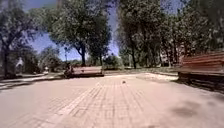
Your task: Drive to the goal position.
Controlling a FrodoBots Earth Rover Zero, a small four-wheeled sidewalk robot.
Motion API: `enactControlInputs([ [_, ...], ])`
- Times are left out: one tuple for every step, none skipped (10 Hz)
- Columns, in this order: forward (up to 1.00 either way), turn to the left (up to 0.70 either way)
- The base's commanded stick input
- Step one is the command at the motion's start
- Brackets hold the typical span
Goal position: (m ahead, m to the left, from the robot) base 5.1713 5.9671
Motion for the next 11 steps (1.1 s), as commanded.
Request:
enactControlInputs([
  [0.85, 0.00],
  [0.85, 0.00],
  [0.85, 0.00],
  [0.85, 0.00],
  [0.85, 0.27],
  [0.85, 0.34],
  [0.85, 0.34],
  [0.85, 0.34],
  [0.85, 0.34],
  [0.85, 0.34],
  [0.85, 0.34],
])
